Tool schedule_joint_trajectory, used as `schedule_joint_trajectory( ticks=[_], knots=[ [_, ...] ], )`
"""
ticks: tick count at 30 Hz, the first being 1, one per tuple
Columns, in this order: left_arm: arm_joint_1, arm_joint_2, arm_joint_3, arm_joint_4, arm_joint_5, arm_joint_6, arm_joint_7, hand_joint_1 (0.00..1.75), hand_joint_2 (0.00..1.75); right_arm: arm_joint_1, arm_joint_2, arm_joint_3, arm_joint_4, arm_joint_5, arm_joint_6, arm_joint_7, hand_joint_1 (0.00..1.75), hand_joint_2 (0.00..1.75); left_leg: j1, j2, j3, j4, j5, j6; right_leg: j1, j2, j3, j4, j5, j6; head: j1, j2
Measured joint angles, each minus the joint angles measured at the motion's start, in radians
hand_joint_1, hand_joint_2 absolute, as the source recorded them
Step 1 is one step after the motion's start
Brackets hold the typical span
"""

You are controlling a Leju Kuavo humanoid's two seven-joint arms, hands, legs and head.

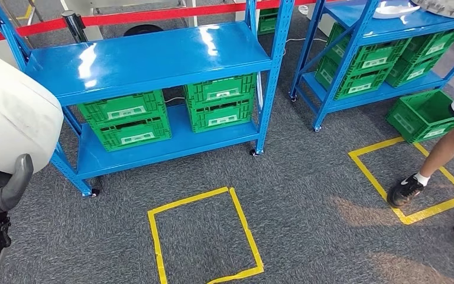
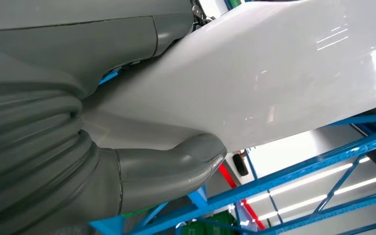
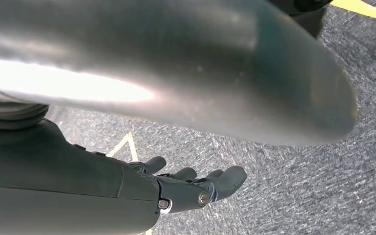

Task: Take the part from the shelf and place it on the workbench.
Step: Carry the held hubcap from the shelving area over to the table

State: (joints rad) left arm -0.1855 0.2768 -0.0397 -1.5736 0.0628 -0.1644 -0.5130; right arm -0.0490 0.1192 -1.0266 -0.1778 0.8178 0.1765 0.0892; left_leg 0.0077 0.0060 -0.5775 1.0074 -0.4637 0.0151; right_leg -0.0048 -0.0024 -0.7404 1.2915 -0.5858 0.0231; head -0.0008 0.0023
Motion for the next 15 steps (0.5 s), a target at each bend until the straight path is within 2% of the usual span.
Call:
schedule_joint_trajectory(
  ticks=[1, 2, 3, 5, 6, 7, 9, 10, 11, 13, 14, 15],
  knots=[
    [0.001, -0.001, 0.0, 0.001, -0.001, 0.0, -0.001, 1.75, 1.75, -0.001, 0.0, 0.0, 0.0, 0.0, 0.001, -0.005, 0.0, 0.0, -0.001, 0.0, -0.018, 0.003, 0.012, -0.001, 0.0, 0.0, 0.017, 0.012, 0.015, -0.002, 0.0, 0.0],
    [0.002, -0.002, 0.001, 0.002, -0.002, 0.0, -0.002, 1.75, 1.75, -0.002, 0.0, 0.0, 0.0, 0.001, 0.0, -0.006, 0.0, 0.0, -0.002, 0.0, -0.036, 0.007, 0.023, -0.003, 0.001, 0.0, 0.052, -0.011, 0.041, -0.006, 0.0, 0.0],
    [0.002, -0.002, 0.003, 0.002, -0.002, 0.0, -0.003, 1.75, 1.75, -0.002, -0.001, 0.0, 0.0, 0.004, -0.001, -0.003, 0.0, 0.0, -0.002, 0.0, -0.051, 0.01, 0.034, -0.006, 0.003, 0.001, 0.105, -0.067, 0.061, -0.012, 0.0, 0.0],
    [0.004, -0.002, 0.006, 0.0, -0.001, 0.0, -0.003, 1.75, 1.75, -0.004, -0.003, 0.001, 0.0, 0.017, 0.004, 0.007, 0.0, 0.0, -0.004, 0.001, -0.073, 0.015, 0.053, -0.014, 0.01, 0.002, 0.218, -0.214, 0.051, -0.026, 0.0, 0.0],
    [0.005, -0.002, 0.008, 0.0, -0.001, 0.0, -0.004, 1.75, 1.75, -0.005, -0.004, 0.002, 0.0, 0.024, 0.009, 0.01, 0.0, 0.0, -0.004, 0.002, -0.078, 0.014, 0.063, -0.019, 0.013, 0.003, 0.252, -0.266, 0.038, -0.031, 0.001, 0.0],
    [0.007, -0.002, 0.009, 0.0, 0.0, 0.001, -0.004, 1.75, 1.75, -0.005, -0.005, 0.004, 0.0, 0.029, 0.014, 0.011, 0.0, 0.0, -0.004, 0.004, -0.08, 0.011, 0.074, -0.025, 0.016, 0.003, 0.265, -0.293, 0.03, -0.034, 0.002, 0.0],
    [0.015, 0.001, 0.01, 0.0, 0.0, 0.001, -0.004, 1.75, 1.75, -0.003, -0.004, 0.006, 0.0, 0.028, 0.018, 0.009, 0.0, 0.0, -0.003, 0.003, -0.086, 0.006, 0.086, -0.037, 0.014, 0.001, 0.249, -0.302, 0.049, -0.045, 0.005, 0.0],
    [0.02, 0.004, 0.012, 0.0, 0.0, 0.001, -0.004, 1.75, 1.75, -0.003, -0.004, 0.006, 0.0, 0.025, 0.016, 0.009, 0.0, 0.0, -0.002, 0.002, -0.094, 0.016, 0.069, -0.042, 0.011, -0.002, 0.239, -0.304, 0.061, -0.053, 0.003, 0.0],
    [0.023, 0.008, 0.013, 0.001, 0.002, 0.0, -0.004, 1.75, 1.75, -0.003, -0.004, 0.006, 0.0, 0.023, 0.014, 0.012, 0.0, 0.0, -0.001, 0.0, -0.105, 0.043, 0.033, -0.048, 0.008, -0.004, 0.228, -0.307, 0.074, -0.06, 0.001, 0.0],
    [0.024, 0.014, 0.016, 0.008, 0.008, -0.001, -0.003, 1.75, 1.75, -0.002, -0.004, 0.006, 0.0, 0.022, 0.013, 0.016, 0.0, 0.0, 0.003, -0.002, -0.132, 0.154, -0.07, -0.059, 0.007, -0.007, 0.201, -0.307, 0.098, -0.068, -0.003, 0.0],
    [0.022, 0.015, 0.017, 0.014, 0.012, -0.002, -0.002, 1.75, 1.75, -0.002, -0.004, 0.006, 0.0, 0.022, 0.015, 0.015, 0.0, 0.0, 0.004, -0.002, -0.141, 0.219, -0.106, -0.064, 0.007, -0.008, 0.185, -0.306, 0.111, -0.067, -0.004, 0.0],
    [0.018, 0.015, 0.018, 0.021, 0.015, -0.004, -0.001, 1.75, 1.75, -0.002, -0.004, 0.006, 0.0, 0.021, 0.017, 0.012, 0.0, 0.0, 0.005, -0.002, -0.141, 0.267, -0.116, -0.067, 0.007, -0.009, 0.168, -0.304, 0.123, -0.066, -0.004, 0.0]
  ],
)
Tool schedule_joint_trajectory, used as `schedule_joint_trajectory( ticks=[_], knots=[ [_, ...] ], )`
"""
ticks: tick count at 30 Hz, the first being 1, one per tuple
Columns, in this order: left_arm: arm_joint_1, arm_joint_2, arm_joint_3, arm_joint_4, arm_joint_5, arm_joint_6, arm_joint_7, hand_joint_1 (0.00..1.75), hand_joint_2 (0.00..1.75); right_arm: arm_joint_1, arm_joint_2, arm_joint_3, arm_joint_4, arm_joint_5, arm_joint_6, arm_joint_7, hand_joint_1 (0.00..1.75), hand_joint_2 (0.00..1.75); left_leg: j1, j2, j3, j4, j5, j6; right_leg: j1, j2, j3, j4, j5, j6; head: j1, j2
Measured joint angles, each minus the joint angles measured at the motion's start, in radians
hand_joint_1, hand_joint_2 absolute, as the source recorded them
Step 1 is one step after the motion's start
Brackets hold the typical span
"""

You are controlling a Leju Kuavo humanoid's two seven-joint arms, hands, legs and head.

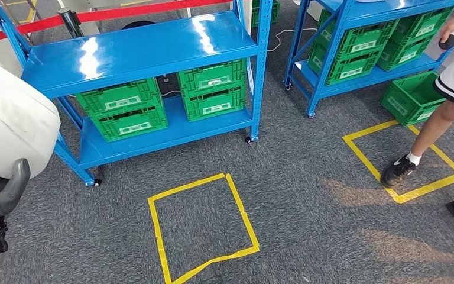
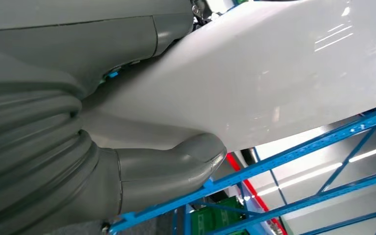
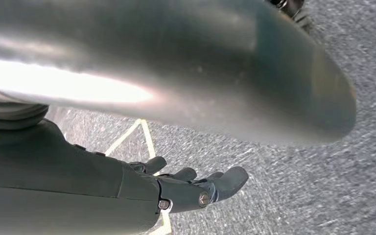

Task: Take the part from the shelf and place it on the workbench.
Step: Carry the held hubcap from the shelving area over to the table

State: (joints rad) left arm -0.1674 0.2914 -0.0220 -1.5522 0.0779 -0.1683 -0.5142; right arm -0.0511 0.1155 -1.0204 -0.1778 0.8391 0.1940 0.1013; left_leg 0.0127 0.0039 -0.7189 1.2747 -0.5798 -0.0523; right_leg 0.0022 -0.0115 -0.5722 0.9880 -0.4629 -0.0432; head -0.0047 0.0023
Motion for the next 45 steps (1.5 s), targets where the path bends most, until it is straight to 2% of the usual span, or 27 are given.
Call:
schedule_joint_trajectory(
  ticks=[1, 3, 5, 7, 9, 10, 12, 14, 15, 16, 17, 19, 21, 22, 24, 26, 29, 30, 31, 32, 34, 35, 37, 38, 40, 42, 45],
  knots=[
    [-0.005, 0.0, 0.0, 0.008, 0.002, -0.002, 0.001, 1.75, 1.75, 0.0, 0.0, 0.0, 0.0, -0.002, 0.002, -0.005, 0.0, 0.0, 0.001, 0.0, 0.013, 0.021, 0.012, -0.002, 0.0, -0.001, -0.018, 0.003, 0.012, 0.002, 0.0, 0.0],
    [-0.02, 0.002, -0.001, 0.019, 0.002, -0.003, 0.002, 1.75, 1.75, -0.001, 0.001, 0.0, 0.0, -0.008, 0.004, -0.016, 0.0, 0.0, 0.003, 0.0, 0.087, -0.04, 0.063, -0.004, -0.002, -0.002, -0.053, 0.013, 0.033, 0.008, 0.0, 0.0],
    [-0.037, 0.003, -0.002, 0.026, 0.002, -0.003, 0.004, 1.75, 1.75, -0.001, 0.001, 0.0, 0.0, -0.014, 0.001, -0.021, 0.0, 0.0, 0.002, -0.002, 0.197, -0.184, 0.056, 0.003, -0.001, -0.001, -0.077, 0.024, 0.049, 0.018, 0.0, 0.0],
    [-0.049, 0.004, -0.005, 0.035, 0.001, -0.004, 0.006, 1.75, 1.75, -0.001, 0.001, 0.0, 0.0, -0.015, 0.0, -0.019, 0.0, 0.0, -0.004, -0.004, 0.249, -0.274, 0.026, 0.018, 0.0, -0.001, -0.086, 0.026, 0.068, 0.029, 0.001, 0.0],
    [-0.057, 0.004, -0.008, 0.046, -0.001, -0.003, 0.008, 1.75, 1.75, 0.001, 0.001, 0.0, 0.0, -0.014, 0.001, -0.016, 0.0, 0.0, -0.006, -0.001, 0.237, -0.282, 0.035, 0.038, -0.002, 0.001, -0.091, 0.024, 0.082, 0.041, 0.001, 0.0],
    [-0.06, 0.003, -0.009, 0.051, -0.002, -0.003, 0.009, 1.75, 1.75, 0.002, 0.001, 0.0, 0.0, -0.013, 0.002, -0.015, 0.0, 0.0, -0.005, 0.001, 0.229, -0.282, 0.045, 0.049, -0.003, 0.003, -0.098, 0.033, 0.068, 0.048, 0.002, 0.0],
    [-0.065, 0.002, -0.01, 0.058, -0.005, -0.002, 0.009, 1.75, 1.75, 0.003, 0.001, -0.001, 0.0, -0.015, 0.001, -0.018, 0.0, 0.0, -0.001, 0.005, 0.206, -0.283, 0.068, 0.066, -0.007, 0.007, -0.123, 0.107, -0.018, 0.06, 0.005, 0.0],
    [-0.065, 0.002, -0.011, 0.061, -0.006, -0.001, 0.009, 1.75, 1.75, 0.003, 0.002, -0.002, 0.0, -0.019, -0.002, -0.019, 0.0, 0.0, -0.002, 0.006, 0.177, -0.279, 0.092, 0.071, -0.009, 0.008, -0.154, 0.238, -0.115, 0.069, 0.007, 0.0],
    [-0.064, 0.002, -0.011, 0.062, -0.006, -0.001, 0.009, 1.75, 1.75, 0.003, 0.002, -0.002, 0.0, -0.019, -0.003, -0.018, 0.0, 0.0, -0.002, 0.006, 0.16, -0.276, 0.104, 0.07, -0.009, 0.009, -0.16, 0.292, -0.133, 0.071, 0.007, 0.0],
    [-0.063, 0.002, -0.011, 0.063, -0.006, -0.001, 0.009, 1.75, 1.75, 0.003, 0.002, -0.002, 0.0, -0.017, -0.004, -0.016, 0.0, 0.0, -0.002, 0.006, 0.142, -0.272, 0.115, 0.069, -0.009, 0.009, -0.153, 0.32, -0.127, 0.072, 0.007, 0.0],
    [-0.062, 0.002, -0.01, 0.063, -0.005, -0.001, 0.01, 1.75, 1.75, 0.002, 0.002, -0.002, 0.0, -0.016, -0.003, -0.016, 0.0, 0.0, -0.002, 0.006, 0.123, -0.268, 0.126, 0.067, -0.009, 0.009, -0.128, 0.313, -0.102, 0.07, 0.007, 0.0],
    [-0.06, 0.003, -0.009, 0.059, -0.004, 0.0, 0.011, 1.75, 1.75, 0.001, 0.002, -0.002, 0.0, -0.013, 0.001, -0.019, 0.0, 0.0, -0.003, 0.006, 0.091, -0.259, 0.145, 0.06, -0.009, 0.01, -0.029, 0.203, -0.063, 0.063, 0.007, 0.0],
    [-0.056, 0.003, -0.006, 0.049, -0.002, 0.001, 0.012, 1.75, 1.75, -0.001, 0.002, -0.003, 0.0, -0.014, 0.001, -0.026, 0.0, 0.0, -0.004, 0.006, 0.072, -0.253, 0.163, 0.049, -0.004, 0.012, 0.07, 0.061, -0.08, 0.051, 0.007, 0.0],
    [-0.053, 0.003, -0.005, 0.043, -0.002, 0.001, 0.012, 1.75, 1.75, -0.002, 0.003, -0.003, 0.0, -0.015, 0.0, -0.03, 0.0, 0.0, -0.005, 0.007, 0.069, -0.253, 0.172, 0.043, -0.001, 0.013, 0.092, 0.022, -0.093, 0.045, 0.008, 0.0],
    [-0.041, 0.003, -0.003, 0.032, -0.002, 0.002, 0.016, 1.75, 1.75, -0.001, 0.005, -0.005, 0.0, -0.014, -0.001, -0.027, 0.0, 0.0, -0.003, 0.008, 0.065, -0.258, 0.189, 0.029, 0.0, 0.012, 0.088, 0.005, -0.086, 0.031, 0.009, 0.0],
    [-0.028, 0.001, 0.002, 0.023, -0.007, 0.002, 0.025, 1.75, 1.75, -0.002, 0.008, -0.005, 0.0, -0.008, -0.002, -0.018, 0.0, 0.0, 0.0, 0.005, 0.054, -0.237, 0.156, 0.018, -0.002, 0.008, 0.071, 0.0, -0.065, 0.014, 0.008, 0.0],
    [-0.01, -0.003, 0.01, 0.009, -0.017, 0.0, 0.032, 1.75, 1.75, -0.002, 0.01, -0.005, 0.0, -0.003, 0.001, -0.02, 0.0, 0.0, 0.002, 0.001, 0.017, -0.077, 0.012, 0.006, -0.001, 0.002, 0.03, 0.0, -0.031, -0.001, 0.004, 0.0],
    [-0.003, -0.005, 0.012, 0.004, -0.019, -0.001, 0.033, 1.75, 1.75, -0.002, 0.01, -0.005, 0.0, -0.002, 0.001, -0.021, 0.0, 0.0, 0.002, 0.001, 0.01, -0.016, -0.012, 0.003, 0.0, 0.002, 0.013, 0.001, -0.02, -0.001, 0.004, 0.0],
    [0.005, -0.007, 0.015, -0.002, -0.021, -0.002, 0.033, 1.75, 1.75, -0.002, 0.01, -0.005, 0.0, -0.002, 0.001, -0.02, 0.0, 0.0, 0.002, 0.001, 0.012, 0.024, -0.008, 0.002, 0.0, 0.002, -0.004, 0.002, -0.008, 0.0, 0.004, 0.0],
    [0.011, -0.01, 0.017, -0.007, -0.024, -0.004, 0.033, 1.75, 1.75, -0.001, 0.01, -0.005, 0.0, -0.001, 0.001, -0.018, 0.0, 0.0, 0.002, 0.001, 0.026, 0.037, 0.02, 0.002, 0.001, 0.001, -0.02, 0.004, 0.003, 0.002, 0.004, 0.0],
    [0.018, -0.014, 0.019, -0.016, -0.03, -0.005, 0.033, 1.75, 1.75, -0.001, 0.01, -0.005, 0.0, 0.003, 0.002, -0.018, 0.0, 0.0, 0.002, 0.001, 0.102, -0.034, 0.079, 0.008, 0.001, 0.0, -0.05, 0.012, 0.023, 0.008, 0.004, 0.0],
    [0.02, -0.016, 0.02, -0.019, -0.032, -0.005, 0.032, 1.75, 1.75, -0.001, 0.01, -0.005, 0.0, 0.005, 0.003, -0.023, 0.0, 0.0, 0.0, 0.001, 0.159, -0.109, 0.077, 0.012, 0.002, -0.001, -0.061, 0.017, 0.032, 0.012, 0.004, 0.0],
    [0.022, -0.017, 0.027, -0.026, -0.031, -0.005, 0.024, 1.75, 1.75, 0.0, 0.01, -0.005, 0.0, 0.009, 0.013, -0.047, 0.0, 0.0, -0.005, 0.001, 0.249, -0.247, 0.031, 0.026, 0.004, -0.001, -0.075, 0.025, 0.048, 0.022, 0.004, 0.0],
    [0.024, -0.017, 0.034, -0.029, -0.028, -0.005, 0.019, 1.75, 1.75, 0.0, 0.01, -0.005, 0.0, 0.012, 0.02, -0.061, 0.0, 0.0, -0.007, 0.001, 0.267, -0.283, 0.013, 0.033, 0.005, -0.002, -0.078, 0.026, 0.055, 0.027, 0.004, 0.0],
    [0.031, -0.018, 0.046, -0.03, -0.018, -0.007, 0.008, 1.75, 1.75, 0.002, 0.008, -0.005, 0.0, 0.02, 0.031, -0.081, 0.0, 0.0, -0.006, 0.001, 0.261, -0.294, 0.016, 0.05, 0.003, 0.0, -0.085, 0.028, 0.062, 0.04, 0.004, 0.0],
    [0.038, -0.019, 0.055, -0.028, -0.011, -0.012, 0.0, 1.75, 1.75, 0.007, 0.006, -0.001, 0.0, 0.031, 0.036, -0.093, 0.0, 0.0, -0.003, -0.002, 0.247, -0.294, 0.033, 0.065, 0.0, 0.004, -0.108, 0.082, 0.019, 0.052, 0.006, 0.0],
    [0.047, -0.021, 0.066, -0.022, -0.01, -0.015, -0.012, 1.75, 1.75, 0.012, 0.005, 0.006, 0.0, 0.042, 0.037, -0.112, 0.0, 0.0, -0.002, -0.013, 0.219, -0.289, 0.055, 0.071, -0.004, 0.007, -0.174, 0.273, -0.097, 0.063, 0.008, 0.0]
  ],
)
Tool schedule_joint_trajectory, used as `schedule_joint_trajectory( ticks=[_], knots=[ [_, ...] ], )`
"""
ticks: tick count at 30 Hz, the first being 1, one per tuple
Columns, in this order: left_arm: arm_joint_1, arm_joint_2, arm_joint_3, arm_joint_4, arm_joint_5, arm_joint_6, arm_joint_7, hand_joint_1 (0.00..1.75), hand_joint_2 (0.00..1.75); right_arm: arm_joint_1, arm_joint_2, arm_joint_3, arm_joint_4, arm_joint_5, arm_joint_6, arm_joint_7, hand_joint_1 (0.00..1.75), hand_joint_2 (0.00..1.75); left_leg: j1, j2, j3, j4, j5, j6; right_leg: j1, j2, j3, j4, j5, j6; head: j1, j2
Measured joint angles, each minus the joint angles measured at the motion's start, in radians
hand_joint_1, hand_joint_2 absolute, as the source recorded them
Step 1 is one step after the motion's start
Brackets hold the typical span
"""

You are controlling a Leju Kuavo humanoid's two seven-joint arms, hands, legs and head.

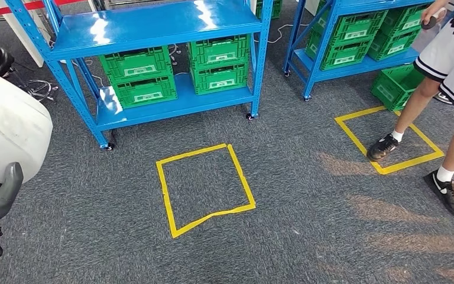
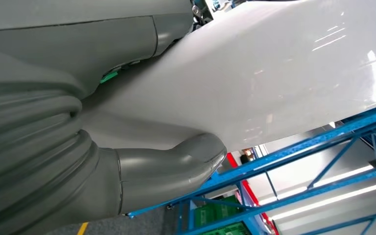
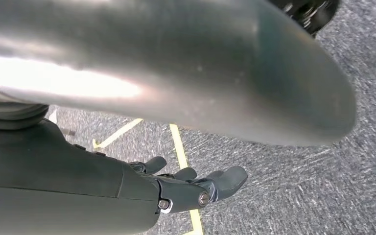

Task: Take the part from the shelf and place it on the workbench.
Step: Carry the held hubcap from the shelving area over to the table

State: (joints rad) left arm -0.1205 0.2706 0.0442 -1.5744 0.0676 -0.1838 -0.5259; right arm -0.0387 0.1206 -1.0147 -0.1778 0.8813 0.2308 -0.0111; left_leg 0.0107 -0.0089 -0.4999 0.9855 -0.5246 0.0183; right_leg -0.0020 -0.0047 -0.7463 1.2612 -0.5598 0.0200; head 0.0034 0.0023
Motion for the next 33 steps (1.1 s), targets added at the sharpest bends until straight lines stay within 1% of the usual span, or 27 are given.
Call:
schedule_joint_trajectory(
  ticks=[1, 2, 3, 4, 5, 6, 7, 8, 10, 11, 12, 14, 15, 16, 17, 18, 20, 21, 22, 23, 25, 27, 29, 30, 31, 32, 33],
  knots=[
    [0.004, 0.0, 0.003, 0.003, 0.0, 0.0, -0.004, 1.75, 1.75, 0.002, -0.001, 0.002, 0.0, 0.002, 0.0, -0.005, 0.0, 0.0, 0.0, -0.006, -0.009, 0.004, 0.006, -0.002, -0.001, 0.0, -0.005, 0.035, -0.016, 0.001, 0.0, 0.0],
    [0.009, 0.0, 0.006, 0.006, 0.0, 0.0, -0.008, 1.75, 1.75, 0.003, -0.002, 0.003, 0.0, 0.004, -0.001, -0.008, 0.0, 0.0, 0.0, -0.013, -0.018, 0.008, 0.011, -0.004, -0.002, 0.001, 0.011, 0.032, -0.013, 0.001, 0.0, 0.0],
    [0.013, 0.0, 0.01, 0.007, 0.001, 0.0, -0.011, 1.75, 1.75, 0.004, -0.004, 0.004, 0.0, 0.006, -0.001, -0.009, 0.0, 0.0, 0.001, -0.022, -0.025, 0.013, 0.014, -0.007, -0.003, 0.005, 0.048, -0.013, 0.006, 0.0, 0.0, 0.0],
    [0.016, 0.0, 0.013, 0.008, 0.003, 0.0, -0.012, 1.75, 1.75, 0.004, -0.006, 0.005, 0.0, 0.009, -0.002, -0.006, 0.0, 0.0, 0.002, -0.03, -0.032, 0.019, 0.017, -0.01, -0.005, 0.016, 0.097, -0.085, 0.031, -0.003, 0.0, 0.0],
    [0.017, 0.0, 0.016, 0.009, 0.006, 0.0, -0.013, 1.75, 1.75, 0.004, -0.008, 0.006, 0.0, 0.01, -0.003, -0.003, 0.0, 0.0, 0.002, -0.037, -0.039, 0.024, 0.018, -0.014, -0.005, 0.035, 0.142, -0.154, 0.046, -0.006, 0.0, 0.0],
    [0.017, 0.0, 0.019, 0.009, 0.008, 0.0, -0.012, 1.75, 1.75, 0.003, -0.009, 0.006, 0.0, 0.011, -0.003, -0.002, 0.0, 0.0, 0.002, -0.044, -0.045, 0.029, 0.02, -0.018, -0.005, 0.049, 0.173, -0.206, 0.056, -0.011, 0.0, 0.0],
    [0.018, 0.001, 0.021, 0.008, 0.009, 0.0, -0.011, 1.75, 1.75, 0.003, -0.01, 0.006, 0.0, 0.012, -0.002, -0.001, 0.0, 0.0, 0.002, -0.051, -0.05, 0.031, 0.023, -0.024, -0.003, 0.059, 0.189, -0.234, 0.058, -0.016, 0.0, 0.0],
    [0.019, 0.002, 0.022, 0.008, 0.01, 0.0, -0.01, 1.75, 1.75, 0.003, -0.011, 0.007, 0.0, 0.012, -0.001, -0.002, 0.0, 0.0, 0.003, -0.059, -0.054, 0.03, 0.027, -0.032, -0.001, 0.059, 0.191, -0.24, 0.056, -0.022, 0.0, 0.0],
    [0.028, 0.007, 0.027, 0.001, 0.012, -0.001, -0.006, 1.75, 1.75, 0.003, -0.011, 0.007, 0.0, 0.013, 0.0, -0.004, 0.0, 0.0, 0.006, -0.07, -0.061, 0.028, 0.032, -0.045, 0.001, 0.039, 0.19, -0.247, 0.064, -0.036, 0.001, 0.0],
    [0.034, 0.011, 0.03, -0.005, 0.012, 0.0, -0.003, 1.75, 1.75, 0.003, -0.011, 0.008, 0.0, 0.014, 0.0, -0.001, 0.0, 0.0, 0.006, -0.061, -0.069, 0.04, 0.023, -0.05, -0.001, 0.028, 0.19, -0.252, 0.068, -0.044, 0.0, 0.0],
    [0.039, 0.015, 0.032, -0.011, 0.014, 0.0, 0.0, 1.75, 1.75, 0.003, -0.01, 0.009, 0.0, 0.016, 0.0, 0.004, 0.0, 0.0, 0.005, -0.047, -0.084, 0.07, 0.004, -0.054, -0.003, 0.016, 0.189, -0.256, 0.071, -0.051, -0.002, 0.0],
    [0.048, 0.018, 0.036, -0.02, 0.015, 0.0, 0.009, 1.75, 1.75, 0.004, -0.01, 0.012, 0.0, 0.019, 0.001, 0.013, 0.0, 0.0, 0.005, -0.013, -0.138, 0.185, -0.062, -0.062, -0.003, -0.008, 0.185, -0.259, 0.075, -0.06, -0.005, 0.0],
    [0.053, 0.018, 0.036, -0.022, 0.015, 0.0, 0.012, 1.75, 1.75, 0.004, -0.01, 0.012, 0.0, 0.019, 0.001, 0.014, 0.0, 0.0, 0.006, -0.006, -0.166, 0.248, -0.09, -0.065, -0.003, -0.019, 0.182, -0.258, 0.076, -0.061, -0.006, 0.0],
    [0.059, 0.018, 0.036, -0.022, 0.015, -0.001, 0.015, 1.75, 1.75, 0.004, -0.01, 0.012, 0.0, 0.017, 0.002, 0.013, 0.0, 0.0, 0.007, -0.002, -0.183, 0.291, -0.103, -0.068, -0.002, -0.032, 0.179, -0.257, 0.077, -0.061, -0.006, 0.0],
    [0.064, 0.019, 0.037, -0.022, 0.015, -0.001, 0.016, 1.75, 1.75, 0.004, -0.01, 0.012, 0.0, 0.015, 0.002, 0.009, 0.0, 0.0, 0.007, 0.0, -0.182, 0.3, -0.098, -0.069, -0.002, -0.044, 0.176, -0.256, 0.078, -0.061, -0.006, 0.0],
    [0.066, 0.02, 0.037, -0.022, 0.015, -0.001, 0.017, 1.75, 1.75, 0.004, -0.01, 0.012, 0.0, 0.013, 0.003, 0.005, 0.0, 0.0, 0.008, 0.006, -0.16, 0.266, -0.075, -0.07, -0.002, -0.056, 0.175, -0.255, 0.079, -0.06, -0.006, 0.0],
    [0.066, 0.022, 0.037, -0.022, 0.015, -0.001, 0.017, 1.75, 1.75, 0.004, -0.009, 0.013, 0.0, 0.013, 0.004, 0.003, 0.0, 0.0, 0.006, 0.041, -0.08, 0.127, -0.019, -0.066, -0.001, -0.078, 0.175, -0.252, 0.079, -0.055, -0.006, 0.0],
    [0.065, 0.023, 0.036, -0.022, 0.015, -0.001, 0.017, 1.75, 1.75, 0.003, -0.009, 0.013, 0.0, 0.014, 0.004, 0.004, 0.0, 0.0, 0.004, 0.059, -0.049, 0.067, 0.0, -0.06, 0.002, -0.088, 0.175, -0.249, 0.078, -0.05, -0.005, 0.0],
    [0.064, 0.023, 0.036, -0.022, 0.015, -0.001, 0.017, 1.75, 1.75, 0.003, -0.009, 0.013, 0.0, 0.015, 0.003, 0.005, 0.0, 0.0, 0.002, 0.07, -0.034, 0.032, 0.008, -0.053, 0.004, -0.096, 0.175, -0.247, 0.078, -0.044, -0.005, 0.0],
    [0.064, 0.023, 0.036, -0.022, 0.014, -0.002, 0.017, 1.75, 1.75, 0.003, -0.009, 0.013, 0.0, 0.014, 0.002, 0.006, 0.0, 0.0, 0.0, 0.071, -0.033, 0.021, 0.008, -0.045, 0.005, -0.105, 0.176, -0.247, 0.079, -0.038, -0.004, 0.0],
    [0.064, 0.023, 0.036, -0.021, 0.012, -0.003, 0.017, 1.75, 1.75, 0.001, -0.009, 0.013, 0.0, 0.01, 0.0, 0.004, 0.0, 0.0, 0.0, 0.048, -0.04, 0.022, 0.017, -0.03, 0.004, -0.117, 0.176, -0.246, 0.079, -0.025, -0.003, 0.0],
    [0.058, 0.023, 0.035, -0.02, 0.011, -0.004, 0.017, 1.75, 1.75, -0.001, -0.009, 0.013, 0.0, 0.007, -0.001, 0.006, 0.0, 0.0, 0.004, 0.029, -0.044, 0.02, 0.027, -0.017, -0.001, -0.079, 0.163, -0.212, 0.052, -0.011, -0.003, 0.0],
    [0.047, 0.02, 0.034, -0.016, 0.01, -0.004, 0.017, 1.75, 1.75, 0.001, -0.008, 0.013, 0.0, 0.008, -0.002, 0.014, 0.0, 0.0, 0.005, 0.009, -0.052, 0.019, 0.036, -0.008, -0.004, -0.02, 0.115, -0.1, -0.016, -0.003, -0.001, 0.0],
    [0.042, 0.018, 0.033, -0.011, 0.009, -0.004, 0.017, 1.75, 1.75, 0.002, -0.008, 0.013, 0.0, 0.008, -0.002, 0.017, 0.0, 0.0, 0.005, -0.003, -0.057, 0.021, 0.039, -0.007, -0.004, -0.006, 0.083, -0.029, -0.049, -0.003, 0.0, 0.0],
    [0.038, 0.016, 0.031, -0.006, 0.009, -0.004, 0.017, 1.75, 1.75, 0.004, -0.008, 0.013, 0.0, 0.008, -0.002, 0.018, 0.0, 0.0, 0.004, -0.016, -0.062, 0.022, 0.041, -0.007, -0.003, 0.0, 0.059, 0.025, -0.067, -0.004, 0.001, 0.0],
    [0.034, 0.016, 0.03, 0.0, 0.009, -0.004, 0.017, 1.75, 1.75, 0.005, -0.008, 0.013, 0.0, 0.007, -0.002, 0.015, 0.0, 0.0, 0.004, -0.029, -0.065, 0.024, 0.043, -0.007, -0.003, 0.002, 0.051, 0.045, -0.066, -0.006, 0.001, 0.0],
    [0.031, 0.016, 0.029, 0.005, 0.009, -0.004, 0.015, 1.75, 1.75, 0.006, -0.008, 0.013, 0.0, 0.006, -0.002, 0.011, 0.0, 0.0, 0.003, -0.043, -0.067, 0.026, 0.044, -0.008, -0.003, 0.006, 0.064, 0.021, -0.045, -0.009, 0.001, 0.0]
  ],
)
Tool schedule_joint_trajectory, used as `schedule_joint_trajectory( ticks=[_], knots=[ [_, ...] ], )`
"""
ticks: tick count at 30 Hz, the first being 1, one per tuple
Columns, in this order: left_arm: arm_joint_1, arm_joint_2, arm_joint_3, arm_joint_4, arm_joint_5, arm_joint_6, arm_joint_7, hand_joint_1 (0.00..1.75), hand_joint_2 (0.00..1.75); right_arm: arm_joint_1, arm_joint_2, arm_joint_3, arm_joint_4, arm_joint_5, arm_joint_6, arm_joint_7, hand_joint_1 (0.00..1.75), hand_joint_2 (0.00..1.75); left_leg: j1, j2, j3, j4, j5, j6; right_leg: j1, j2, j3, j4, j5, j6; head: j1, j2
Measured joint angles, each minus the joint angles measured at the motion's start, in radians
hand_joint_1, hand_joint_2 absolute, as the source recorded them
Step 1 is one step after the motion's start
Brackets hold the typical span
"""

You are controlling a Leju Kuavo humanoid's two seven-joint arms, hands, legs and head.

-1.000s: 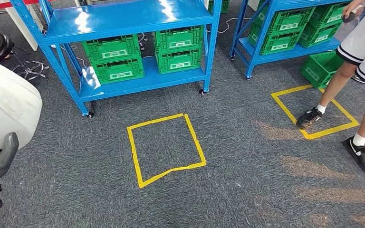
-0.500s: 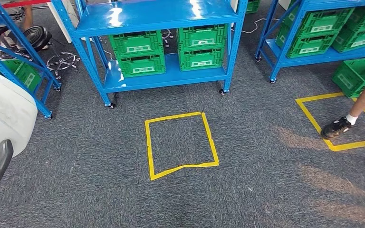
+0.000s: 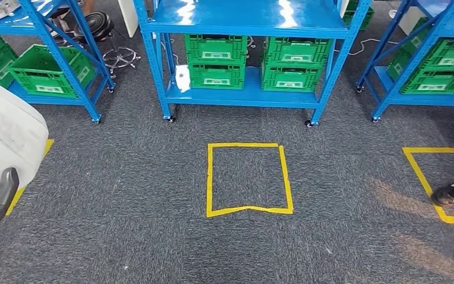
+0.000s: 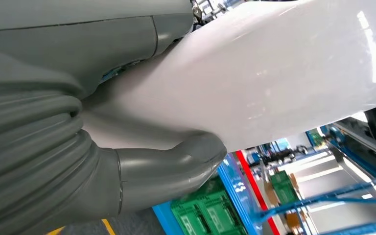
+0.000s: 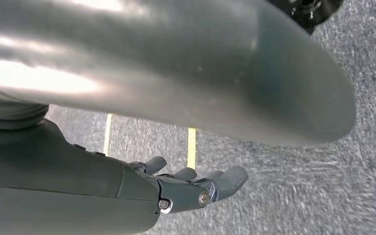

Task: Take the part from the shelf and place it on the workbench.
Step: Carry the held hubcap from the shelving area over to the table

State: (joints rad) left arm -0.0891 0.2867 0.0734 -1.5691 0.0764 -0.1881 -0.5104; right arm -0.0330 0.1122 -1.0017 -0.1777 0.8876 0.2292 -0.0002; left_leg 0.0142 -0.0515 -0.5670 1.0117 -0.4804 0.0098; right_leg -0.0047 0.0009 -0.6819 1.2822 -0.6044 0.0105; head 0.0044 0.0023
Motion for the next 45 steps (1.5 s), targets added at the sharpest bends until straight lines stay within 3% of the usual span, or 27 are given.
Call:
schedule_joint_trajectory(
  ticks=[2, 4, 5, 7, 8, 10, 11, 12, 14, 15, 17, 19, 20, 22, 23, 25, 27, 29, 30, 32, 34, 36, 38, 40, 42, 44, 45],
  knots=[
    [-0.004, 0.002, -0.002, 0.008, 0.002, 0.0, -0.004, 1.75, 1.75, 0.0, -0.001, 0.0, 0.0, -0.001, 0.001, -0.008, 0.0, 0.0, 0.001, -0.025, -0.002, 0.004, 0.002, -0.004, 0.0, 0.029, 0.07, -0.137, 0.065, -0.011, 0.0, 0.0],
    [-0.009, 0.005, -0.003, 0.014, 0.004, 0.0, -0.008, 1.75, 1.75, 0.0, -0.003, 0.0, 0.0, -0.002, 0.002, -0.01, 0.0, 0.0, 0.001, -0.047, -0.007, 0.006, 0.004, -0.014, 0.001, 0.064, 0.122, -0.245, 0.098, -0.019, 0.0, 0.0],
    [-0.011, 0.007, -0.003, 0.016, 0.004, 0.0, -0.009, 1.75, 1.75, -0.001, -0.004, 0.0, 0.0, -0.002, 0.002, -0.009, 0.0, 0.0, 0.001, -0.057, -0.011, 0.005, 0.006, -0.021, 0.003, 0.071, 0.13, -0.263, 0.099, -0.021, 0.0, 0.0],
    [-0.012, 0.012, -0.004, 0.021, 0.005, 0.0, -0.011, 1.75, 1.75, -0.003, -0.004, 0.0, 0.0, -0.001, 0.003, -0.008, 0.0, 0.0, 0.004, -0.076, -0.018, 0.001, 0.012, -0.036, 0.005, 0.048, 0.13, -0.269, 0.104, -0.029, 0.002, 0.0],
    [-0.013, 0.016, -0.004, 0.023, 0.006, 0.0, -0.013, 1.75, 1.75, -0.003, -0.004, 0.0, 0.0, 0.0, 0.003, -0.005, 0.0, 0.0, 0.004, -0.067, -0.023, 0.005, 0.011, -0.042, 0.004, 0.036, 0.131, -0.273, 0.108, -0.035, 0.001, 0.0],
    [-0.02, 0.023, -0.005, 0.028, 0.012, 0.0, -0.016, 1.75, 1.75, -0.003, -0.003, 0.0, 0.0, 0.004, 0.003, -0.001, 0.0, 0.0, 0.002, -0.015, -0.053, 0.06, -0.027, -0.051, 0.0, 0.008, 0.132, -0.283, 0.114, -0.049, -0.004, 0.0],
    [-0.023, 0.025, -0.005, 0.031, 0.016, 0.0, -0.018, 1.75, 1.75, -0.002, -0.003, 0.0, 0.0, 0.004, 0.003, -0.001, 0.0, 0.0, 0.001, 0.017, -0.079, 0.118, -0.062, -0.056, 0.002, -0.005, 0.132, -0.284, 0.114, -0.053, -0.006, 0.0],
    [-0.025, 0.027, -0.006, 0.035, 0.019, 0.0, -0.019, 1.75, 1.75, -0.001, -0.003, 0.0, 0.0, 0.004, 0.003, -0.002, 0.0, 0.0, 0.003, 0.034, -0.11, 0.187, -0.098, -0.061, 0.003, -0.019, 0.13, -0.283, 0.114, -0.056, -0.008, 0.0],
    [-0.024, 0.032, -0.006, 0.044, 0.029, 0.0, -0.025, 1.75, 1.75, 0.0, -0.003, 0.0, 0.0, 0.005, 0.004, -0.004, 0.0, 0.0, 0.006, 0.043, -0.148, 0.28, -0.131, -0.068, 0.004, -0.047, 0.128, -0.281, 0.113, -0.057, -0.008, 0.0],
    [-0.023, 0.037, -0.006, 0.047, 0.035, 0.001, -0.028, 1.75, 1.75, 0.0, -0.003, 0.0, 0.0, 0.008, 0.004, -0.004, 0.0, 0.0, 0.008, 0.047, -0.139, 0.271, -0.118, -0.07, 0.003, -0.061, 0.127, -0.28, 0.112, -0.056, -0.008, 0.0],
    [-0.023, 0.048, -0.007, 0.05, 0.049, 0.004, -0.033, 1.75, 1.75, -0.001, -0.003, 0.0, 0.0, 0.015, 0.007, -0.004, 0.0, 0.0, 0.008, 0.076, -0.066, 0.147, -0.056, -0.071, 0.003, -0.087, 0.129, -0.276, 0.108, -0.051, -0.008, 0.0],
    [-0.018, 0.059, -0.006, 0.047, 0.059, 0.015, -0.036, 1.75, 1.75, -0.002, -0.005, 0.001, 0.0, 0.023, 0.015, -0.009, 0.0, 0.0, 0.005, 0.121, -0.002, 0.029, -0.017, -0.06, 0.008, -0.107, 0.132, -0.27, 0.102, -0.041, -0.007, 0.0],
    [-0.011, 0.064, -0.005, 0.042, 0.065, 0.021, -0.039, 1.75, 1.75, -0.003, -0.005, 0.002, 0.0, 0.028, 0.018, -0.01, 0.0, 0.0, 0.003, 0.132, 0.008, 0.005, -0.012, -0.053, 0.011, -0.116, 0.134, -0.268, 0.099, -0.036, -0.006, 0.0],
    [0.013, 0.074, 0.0, 0.028, 0.076, 0.032, -0.043, 1.75, 1.75, -0.005, -0.006, 0.008, 0.0, 0.04, 0.02, -0.008, 0.0, 0.0, 0.001, 0.113, 0.002, 0.003, -0.011, -0.039, 0.012, -0.135, 0.139, -0.268, 0.096, -0.025, -0.005, 0.0],
    [0.026, 0.079, 0.003, 0.02, 0.08, 0.034, -0.045, 1.75, 1.75, -0.006, -0.007, 0.012, 0.0, 0.045, 0.02, -0.006, 0.0, 0.0, 0.002, 0.102, 0.001, 0.002, -0.009, -0.033, 0.011, -0.131, 0.139, -0.265, 0.091, -0.017, -0.004, 0.0],
    [0.044, 0.086, 0.011, 0.006, 0.086, 0.038, -0.048, 1.75, 1.75, -0.005, -0.008, 0.016, 0.0, 0.05, 0.021, -0.008, 0.0, 0.0, 0.007, 0.077, 0.001, -0.002, -0.002, -0.021, 0.007, -0.081, 0.121, -0.215, 0.053, -0.004, -0.002, 0.0],
    [0.057, 0.088, 0.016, -0.008, 0.092, 0.039, -0.051, 1.75, 1.75, -0.002, -0.008, 0.018, 0.0, 0.054, 0.022, -0.012, 0.0, 0.0, 0.008, 0.052, -0.003, -0.003, 0.002, -0.014, 0.005, -0.021, 0.066, -0.088, -0.016, -0.001, 0.0, 0.0],
    [0.069, 0.088, 0.019, -0.015, 0.097, 0.039, -0.051, 1.75, 1.75, 0.0, -0.008, 0.019, 0.0, 0.058, 0.021, -0.01, 0.0, 0.0, 0.006, 0.022, -0.008, 0.0, 0.004, -0.013, 0.004, -0.006, 0.018, 0.018, -0.054, -0.004, 0.0, 0.0],
    [0.073, 0.089, 0.021, -0.016, 0.101, 0.039, -0.051, 1.75, 1.75, 0.001, -0.008, 0.02, 0.0, 0.059, 0.021, -0.008, 0.0, 0.0, 0.006, 0.006, -0.01, 0.003, 0.004, -0.013, 0.004, -0.004, 0.016, 0.021, -0.043, -0.006, 0.0, 0.0],
    [0.076, 0.091, 0.023, -0.017, 0.106, 0.039, -0.049, 1.75, 1.75, 0.0, -0.008, 0.023, 0.0, 0.059, 0.02, -0.005, 0.0, 0.0, 0.007, -0.025, -0.011, 0.009, 0.004, -0.016, 0.002, 0.013, 0.066, -0.087, 0.025, -0.011, 0.001, 0.0],
    [0.077, 0.095, 0.023, -0.017, 0.107, 0.038, -0.049, 1.75, 1.75, -0.001, -0.008, 0.024, 0.0, 0.055, 0.021, -0.004, 0.0, 0.0, 0.007, -0.053, -0.016, 0.015, 0.004, -0.026, -0.001, 0.058, 0.123, -0.21, 0.07, -0.016, 0.0, 0.0],
    [0.076, 0.096, 0.023, -0.017, 0.106, 0.036, -0.05, 1.75, 1.75, -0.003, -0.008, 0.024, 0.0, 0.051, 0.019, 0.004, 0.0, 0.0, 0.009, -0.077, -0.023, 0.014, 0.009, -0.041, 0.0, 0.075, 0.138, -0.249, 0.072, -0.022, 0.0, 0.0],
    [0.077, 0.098, 0.022, -0.015, 0.105, 0.036, -0.05, 1.75, 1.75, -0.006, -0.007, 0.024, 0.0, 0.049, 0.018, 0.015, 0.0, 0.0, 0.013, -0.095, -0.032, 0.009, 0.016, -0.056, 0.001, 0.049, 0.14, -0.255, 0.079, -0.035, 0.0, 0.0],
    [0.089, 0.104, 0.023, -0.019, 0.106, 0.041, -0.053, 1.75, 1.75, -0.006, -0.006, 0.024, 0.0, 0.054, 0.018, 0.021, 0.0, 0.0, 0.009, -0.052, -0.051, 0.04, -0.005, -0.064, -0.001, 0.023, 0.145, -0.265, 0.086, -0.052, -0.003, 0.0],
    [0.115, 0.109, 0.026, -0.036, 0.106, 0.051, -0.063, 1.75, 1.75, -0.002, -0.006, 0.026, 0.0, 0.065, 0.02, 0.017, 0.0, 0.0, 0.006, 0.017, -0.1, 0.152, -0.068, -0.068, 0.001, -0.003, 0.146, -0.268, 0.088, -0.062, -0.007, 0.0],
    [0.15, 0.109, 0.033, -0.06, 0.106, 0.059, -0.072, 1.75, 1.75, 0.002, -0.008, 0.029, 0.0, 0.074, 0.02, 0.004, 0.0, 0.0, 0.007, 0.04, -0.152, 0.272, -0.118, -0.072, 0.006, -0.029, 0.146, -0.268, 0.087, -0.064, -0.008, 0.0],
    [0.165, 0.109, 0.039, -0.07, 0.107, 0.061, -0.073, 1.75, 1.75, 0.003, -0.009, 0.031, 0.0, 0.077, 0.02, -0.002, 0.0, 0.0, 0.007, 0.043, -0.158, 0.289, -0.117, -0.072, 0.007, -0.043, 0.146, -0.268, 0.086, -0.065, -0.008, 0.0]
  ],
)
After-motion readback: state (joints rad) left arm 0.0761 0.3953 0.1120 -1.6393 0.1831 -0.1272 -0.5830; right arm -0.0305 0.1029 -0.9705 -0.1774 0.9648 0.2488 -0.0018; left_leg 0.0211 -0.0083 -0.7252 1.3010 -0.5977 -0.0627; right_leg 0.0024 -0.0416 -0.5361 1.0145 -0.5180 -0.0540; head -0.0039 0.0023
